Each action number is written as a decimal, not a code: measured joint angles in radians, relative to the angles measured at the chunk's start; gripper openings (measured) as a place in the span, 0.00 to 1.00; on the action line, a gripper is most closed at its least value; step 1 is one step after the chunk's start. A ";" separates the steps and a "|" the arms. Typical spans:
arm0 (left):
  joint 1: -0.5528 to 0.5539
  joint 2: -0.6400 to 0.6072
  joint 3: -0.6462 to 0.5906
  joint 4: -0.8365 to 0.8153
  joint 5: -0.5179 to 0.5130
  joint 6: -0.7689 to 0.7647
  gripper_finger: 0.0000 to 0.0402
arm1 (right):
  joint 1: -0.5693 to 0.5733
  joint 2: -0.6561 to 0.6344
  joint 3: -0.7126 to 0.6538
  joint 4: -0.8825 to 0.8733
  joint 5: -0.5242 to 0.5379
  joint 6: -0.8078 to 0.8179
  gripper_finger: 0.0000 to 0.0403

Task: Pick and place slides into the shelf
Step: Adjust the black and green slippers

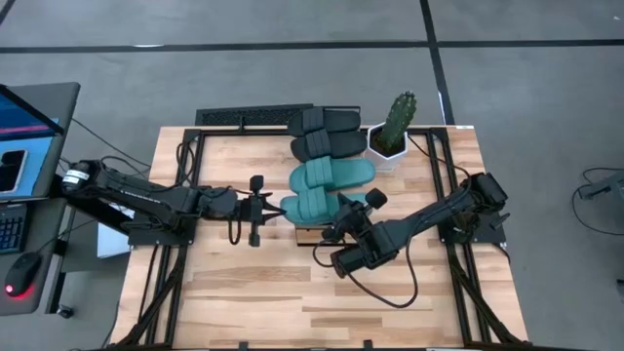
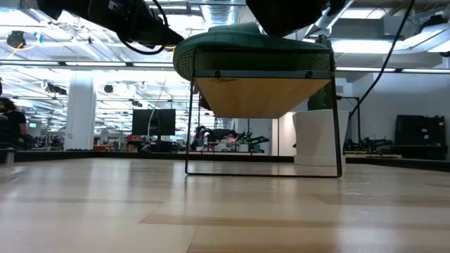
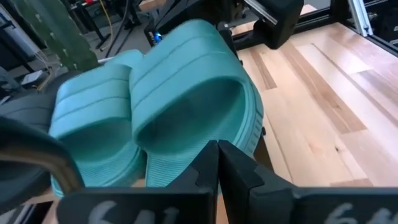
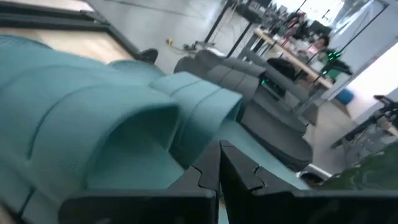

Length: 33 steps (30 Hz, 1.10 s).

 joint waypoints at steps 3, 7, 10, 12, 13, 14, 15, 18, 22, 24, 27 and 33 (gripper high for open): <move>0.010 0.000 -0.005 -0.007 0.016 -0.004 0.00 | 0.001 0.000 0.000 0.006 -0.048 0.000 0.00; 0.011 0.000 -0.005 0.000 0.022 -0.004 0.00 | 0.002 0.000 0.000 0.010 -0.114 0.000 0.00; 0.011 0.000 -0.006 0.006 0.017 -0.002 0.00 | 0.008 -0.001 0.000 0.011 -0.125 0.000 0.00; 0.011 0.000 -0.006 0.012 0.010 0.007 0.00 | 0.014 -0.001 0.000 0.011 -0.120 0.000 0.00; 0.011 0.000 -0.006 0.014 0.008 0.009 0.00 | 0.015 -0.001 0.000 0.011 -0.113 0.000 0.00; 0.011 0.000 -0.006 0.018 0.006 0.011 0.00 | 0.016 -0.001 0.000 0.011 -0.104 0.000 0.00; 0.011 0.000 -0.006 0.020 0.006 0.013 0.00 | 0.017 0.000 0.000 0.011 -0.091 0.000 0.00; 0.011 0.000 -0.007 0.034 0.003 0.033 0.00 | 0.023 0.001 -0.001 0.012 -0.022 0.000 0.00; -0.001 -0.002 -0.006 0.072 0.003 0.059 0.00 | 0.037 -0.003 -0.001 0.014 0.093 0.000 0.00; -0.013 -0.002 0.001 0.073 0.004 0.076 0.00 | 0.051 -0.008 -0.001 0.026 0.147 0.000 0.00; -0.041 -0.002 0.002 0.094 0.045 0.090 0.00 | 0.088 -0.007 0.000 0.059 0.170 -0.001 0.00; -0.105 0.000 0.003 0.111 0.267 0.064 0.00 | 0.184 -0.007 0.000 0.140 0.114 0.000 0.00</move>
